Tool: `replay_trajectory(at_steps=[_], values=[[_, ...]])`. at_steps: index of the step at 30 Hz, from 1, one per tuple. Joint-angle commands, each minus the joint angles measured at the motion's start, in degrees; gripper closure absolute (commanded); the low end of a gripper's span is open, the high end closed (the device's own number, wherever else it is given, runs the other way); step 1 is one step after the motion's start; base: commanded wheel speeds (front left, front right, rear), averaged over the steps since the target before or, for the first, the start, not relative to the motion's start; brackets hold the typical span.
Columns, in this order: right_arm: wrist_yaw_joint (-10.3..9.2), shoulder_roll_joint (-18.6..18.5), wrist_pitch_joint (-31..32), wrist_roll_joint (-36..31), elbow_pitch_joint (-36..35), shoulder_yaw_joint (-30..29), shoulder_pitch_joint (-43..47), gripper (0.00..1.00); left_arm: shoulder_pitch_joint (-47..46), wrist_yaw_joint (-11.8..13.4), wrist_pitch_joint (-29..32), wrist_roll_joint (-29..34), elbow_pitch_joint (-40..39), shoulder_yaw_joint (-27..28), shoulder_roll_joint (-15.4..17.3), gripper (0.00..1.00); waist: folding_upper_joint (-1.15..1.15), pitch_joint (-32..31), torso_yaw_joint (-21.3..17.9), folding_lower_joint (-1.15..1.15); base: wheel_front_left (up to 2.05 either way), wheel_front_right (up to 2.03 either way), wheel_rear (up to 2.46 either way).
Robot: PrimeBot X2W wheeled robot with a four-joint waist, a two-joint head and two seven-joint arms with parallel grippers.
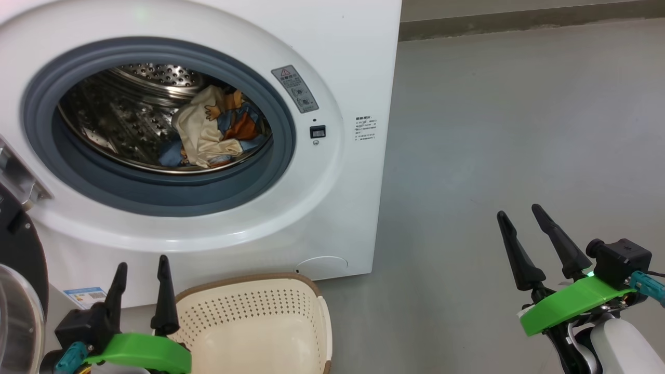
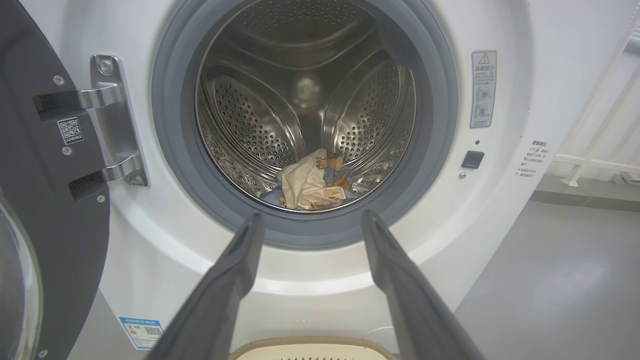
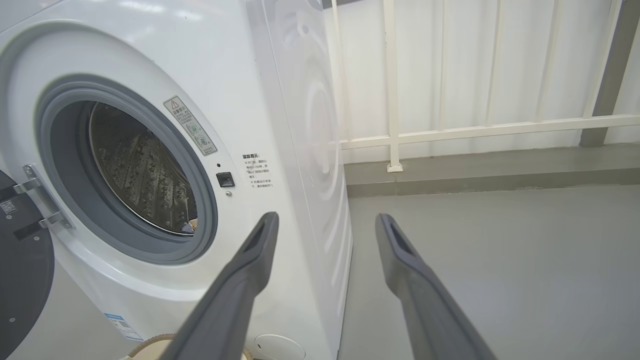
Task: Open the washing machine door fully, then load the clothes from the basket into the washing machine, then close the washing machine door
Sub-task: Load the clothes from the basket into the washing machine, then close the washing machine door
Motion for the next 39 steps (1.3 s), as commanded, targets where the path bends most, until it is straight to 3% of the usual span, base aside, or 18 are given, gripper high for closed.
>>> replay_trajectory(at_steps=[1, 39], values=[[0.08, -0.54, -0.44, -0.44, -1.47, 0.67, 0.72, 0.00, -0.56, 0.43, -0.21, 0.12, -1.79, 1.62, 0.74, 0.00, 0.00, 0.01, 0.05, 0.00, 0.00, 0.00, 0.00], [0.08, -0.72, -0.44, -0.28, -0.93, 1.67, 0.47, 0.00, -0.11, -0.24, -0.21, -0.95, -2.69, 2.00, 0.72, 0.00, 0.00, -0.33, 0.04, 0.00, 0.00, 0.00, 0.00]])
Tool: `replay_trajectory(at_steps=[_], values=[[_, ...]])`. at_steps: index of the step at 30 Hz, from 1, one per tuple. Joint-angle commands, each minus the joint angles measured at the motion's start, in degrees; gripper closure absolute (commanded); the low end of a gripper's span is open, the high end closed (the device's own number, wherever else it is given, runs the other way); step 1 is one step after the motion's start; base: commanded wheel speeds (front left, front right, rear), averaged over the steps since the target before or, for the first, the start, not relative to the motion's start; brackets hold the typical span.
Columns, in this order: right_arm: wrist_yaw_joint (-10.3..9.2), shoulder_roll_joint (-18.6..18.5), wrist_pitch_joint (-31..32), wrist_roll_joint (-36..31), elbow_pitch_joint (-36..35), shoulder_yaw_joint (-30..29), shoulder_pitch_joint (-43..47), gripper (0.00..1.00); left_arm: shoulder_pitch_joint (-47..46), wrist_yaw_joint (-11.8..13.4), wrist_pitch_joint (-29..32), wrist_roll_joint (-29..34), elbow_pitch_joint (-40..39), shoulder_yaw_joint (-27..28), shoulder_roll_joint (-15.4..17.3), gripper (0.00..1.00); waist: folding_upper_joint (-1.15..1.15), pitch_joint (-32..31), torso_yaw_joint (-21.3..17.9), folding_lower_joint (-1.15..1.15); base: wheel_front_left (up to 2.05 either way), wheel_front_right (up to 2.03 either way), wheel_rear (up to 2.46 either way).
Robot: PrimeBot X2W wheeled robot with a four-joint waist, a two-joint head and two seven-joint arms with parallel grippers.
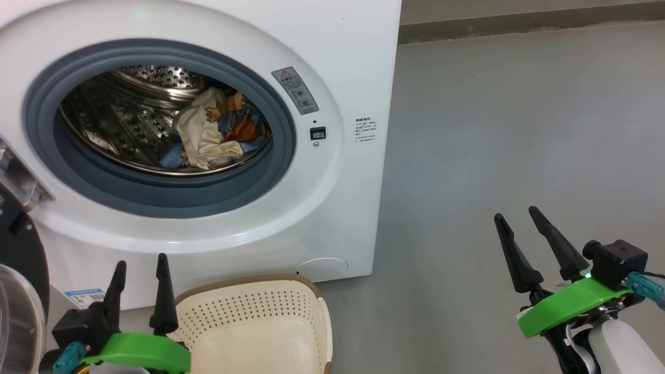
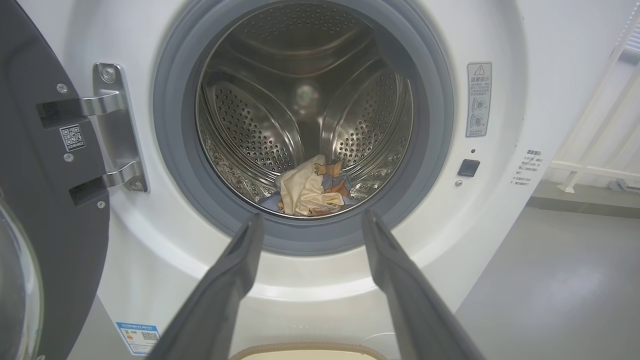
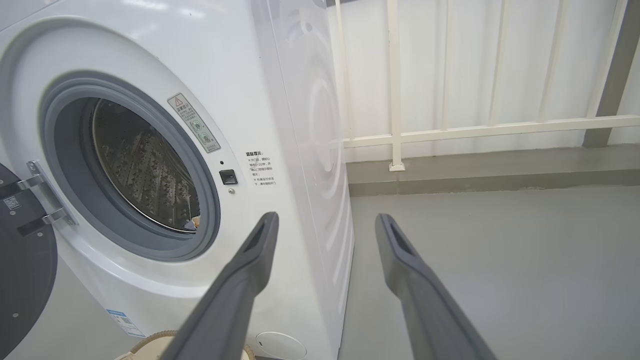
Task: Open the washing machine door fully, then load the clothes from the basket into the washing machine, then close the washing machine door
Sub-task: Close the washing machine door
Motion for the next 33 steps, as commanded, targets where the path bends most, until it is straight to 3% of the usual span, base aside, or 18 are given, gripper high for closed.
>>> replay_trajectory(at_steps=[1, 19, 33], values=[[0.08, -0.51, -0.44, -0.28, -1.23, 1.02, 0.48, 0.00, -0.18, -0.12, -0.21, -0.47, -1.79, 1.89, 0.72, 0.00, 0.00, -0.02, 0.00, 0.00, 0.00, 0.00, 0.00], [0.08, -0.44, -0.44, -0.32, -1.09, 0.68, 0.45, 0.00, -0.20, -0.02, -0.21, -1.22, -2.79, 2.22, 0.71, 0.00, 0.00, -0.23, 0.15, 0.00, -0.15, 0.15, 0.00], [0.08, -0.29, -0.44, -0.24, -1.10, 0.31, 0.61, 0.00, 0.16, -0.13, -0.21, -0.94, -3.79, 2.43, 0.71, 0.00, 0.00, -0.12, 0.22, 0.00, -1.66, 1.66, 0.00]])
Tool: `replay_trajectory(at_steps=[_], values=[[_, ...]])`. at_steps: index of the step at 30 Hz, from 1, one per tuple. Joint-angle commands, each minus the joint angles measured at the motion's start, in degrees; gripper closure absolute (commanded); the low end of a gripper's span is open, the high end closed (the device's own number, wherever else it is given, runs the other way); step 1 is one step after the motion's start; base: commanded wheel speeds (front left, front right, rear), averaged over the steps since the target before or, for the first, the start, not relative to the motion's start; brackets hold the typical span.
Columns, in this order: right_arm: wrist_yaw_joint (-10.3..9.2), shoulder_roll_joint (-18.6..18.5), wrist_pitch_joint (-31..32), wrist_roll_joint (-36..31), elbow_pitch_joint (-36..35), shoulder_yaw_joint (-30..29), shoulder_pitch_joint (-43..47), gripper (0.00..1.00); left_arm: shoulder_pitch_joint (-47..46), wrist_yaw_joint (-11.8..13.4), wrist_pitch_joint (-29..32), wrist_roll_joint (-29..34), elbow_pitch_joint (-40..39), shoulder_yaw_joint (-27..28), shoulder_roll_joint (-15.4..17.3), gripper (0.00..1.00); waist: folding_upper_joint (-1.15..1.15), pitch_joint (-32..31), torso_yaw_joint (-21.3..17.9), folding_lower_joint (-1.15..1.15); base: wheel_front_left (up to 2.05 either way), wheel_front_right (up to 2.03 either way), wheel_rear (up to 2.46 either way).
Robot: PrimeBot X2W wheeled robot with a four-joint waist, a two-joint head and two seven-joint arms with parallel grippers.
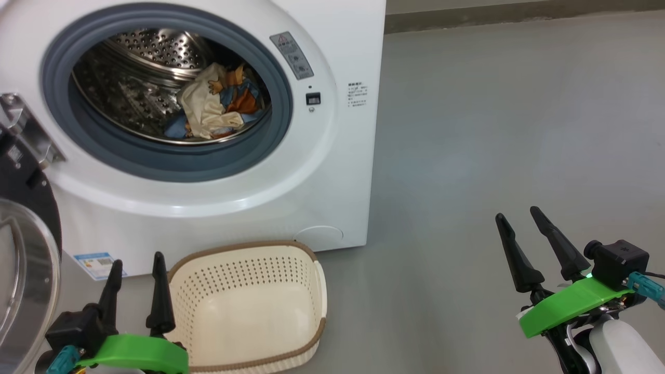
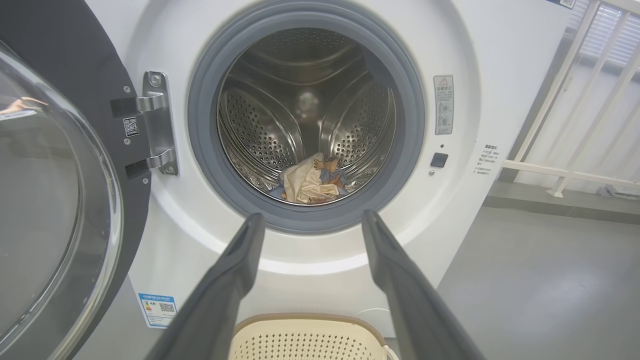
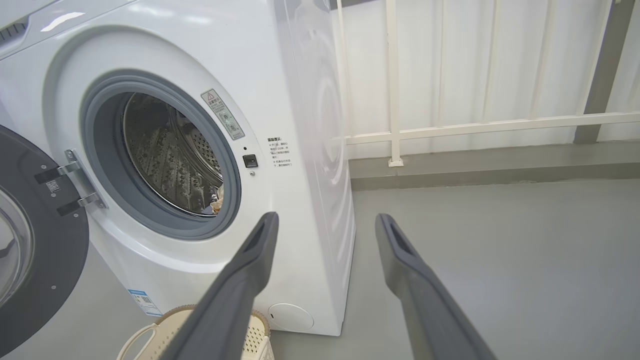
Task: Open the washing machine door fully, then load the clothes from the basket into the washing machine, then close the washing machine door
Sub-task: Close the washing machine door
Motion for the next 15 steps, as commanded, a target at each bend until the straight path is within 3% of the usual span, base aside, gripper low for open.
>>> replay_trajectory(at_steps=[1, 8, 15], values=[[0.08, -0.33, -0.44, -0.24, -1.28, 0.57, 0.64, 0.00, -0.71, -0.17, -0.21, -0.23, -1.60, 2.05, 0.72, 0.00, 0.00, 0.00, 0.01, 0.00, -1.71, 1.71, 0.00], [0.08, -0.26, -0.44, -0.29, -1.33, 0.49, 0.75, 0.00, -0.83, -0.42, -0.21, 0.00, -1.32, 2.20, 0.72, 0.00, 0.00, -0.09, 0.08, 0.00, -1.14, 1.14, 0.00], [0.08, -0.27, -0.44, -0.36, -1.43, 0.41, 0.92, 0.00, -0.75, -0.47, -0.21, 0.05, -1.39, 2.17, 0.72, 0.00, 0.00, -0.02, 0.21, 0.00, -0.25, 0.25, 0.00]])
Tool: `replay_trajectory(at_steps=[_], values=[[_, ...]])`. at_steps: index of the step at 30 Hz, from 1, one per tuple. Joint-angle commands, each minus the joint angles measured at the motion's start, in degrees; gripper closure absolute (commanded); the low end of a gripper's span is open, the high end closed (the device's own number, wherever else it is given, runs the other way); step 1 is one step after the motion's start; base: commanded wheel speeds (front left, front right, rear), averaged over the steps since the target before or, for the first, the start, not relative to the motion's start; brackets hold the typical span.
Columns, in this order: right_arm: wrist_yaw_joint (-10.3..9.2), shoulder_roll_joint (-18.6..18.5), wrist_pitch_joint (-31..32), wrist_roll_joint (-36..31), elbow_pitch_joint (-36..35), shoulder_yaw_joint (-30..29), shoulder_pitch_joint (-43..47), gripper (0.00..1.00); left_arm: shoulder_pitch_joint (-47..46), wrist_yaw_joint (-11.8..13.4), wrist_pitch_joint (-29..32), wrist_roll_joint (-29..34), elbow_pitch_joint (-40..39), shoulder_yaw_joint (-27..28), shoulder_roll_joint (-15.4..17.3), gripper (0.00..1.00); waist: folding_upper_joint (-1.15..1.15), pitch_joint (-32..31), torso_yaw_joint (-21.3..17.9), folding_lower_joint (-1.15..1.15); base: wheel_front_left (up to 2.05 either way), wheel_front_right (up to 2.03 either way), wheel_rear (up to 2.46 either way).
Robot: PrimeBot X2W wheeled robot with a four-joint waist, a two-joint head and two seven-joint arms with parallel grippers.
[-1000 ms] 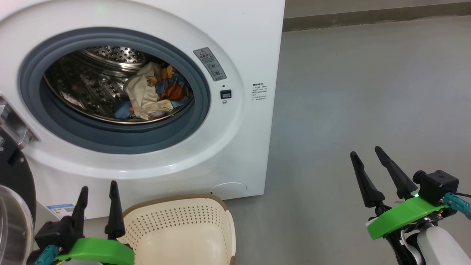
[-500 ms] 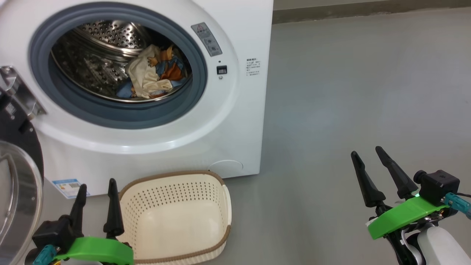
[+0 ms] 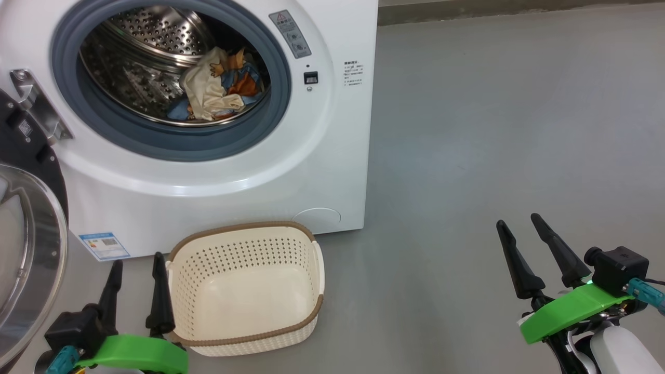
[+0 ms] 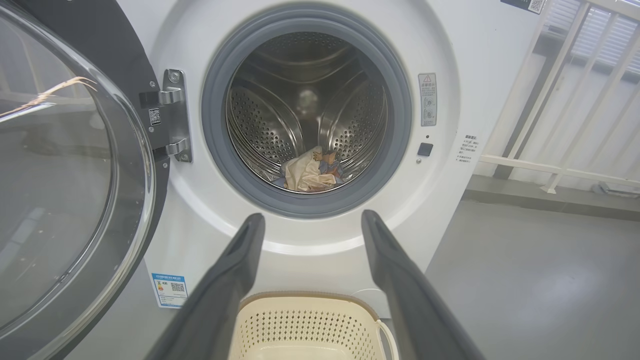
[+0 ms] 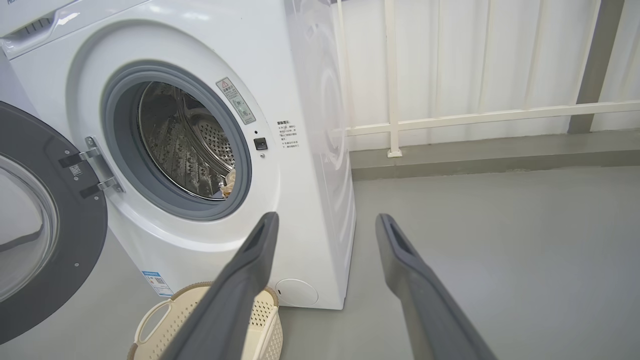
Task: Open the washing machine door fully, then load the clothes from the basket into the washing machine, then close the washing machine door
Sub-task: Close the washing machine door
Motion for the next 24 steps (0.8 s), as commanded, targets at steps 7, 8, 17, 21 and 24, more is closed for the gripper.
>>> replay_trajectory(at_steps=[7, 8, 17, 21, 24], values=[[0.08, -0.36, -0.44, -0.31, -1.43, 0.61, -0.27, 0.00, -0.81, 0.11, -0.21, 0.09, -1.43, 1.84, 0.72, 0.00, 0.00, 0.04, 0.20, 0.00, 0.00, 0.00, 0.00], [0.08, -0.34, -0.44, -0.31, -1.43, 0.62, -0.27, 0.00, -0.81, 0.12, -0.21, 0.11, -1.41, 1.82, 0.72, 0.00, 0.00, 0.04, 0.23, 0.00, 0.00, 0.00, 0.00], [0.08, -0.31, -0.44, -0.28, -1.41, 0.66, -0.24, 0.00, -0.81, 0.20, -0.21, 0.20, -1.28, 1.86, 0.72, 0.00, 0.00, 0.07, 0.36, 0.00, 0.00, 0.00, 0.00], [0.08, -0.31, -0.44, -0.25, -1.39, 0.70, -0.28, 0.00, -0.86, 0.14, -0.21, 0.23, -1.23, 1.90, 0.72, 0.00, 0.00, 0.12, 0.35, 0.00, 0.00, 0.00, 0.00], [0.08, -0.30, -0.44, -0.27, -1.37, 0.66, -0.31, 0.00, -0.90, 0.09, -0.21, 0.27, -1.21, 1.93, 0.72, 0.00, 0.00, 0.12, 0.35, 0.00, 0.00, 0.00, 0.00]])
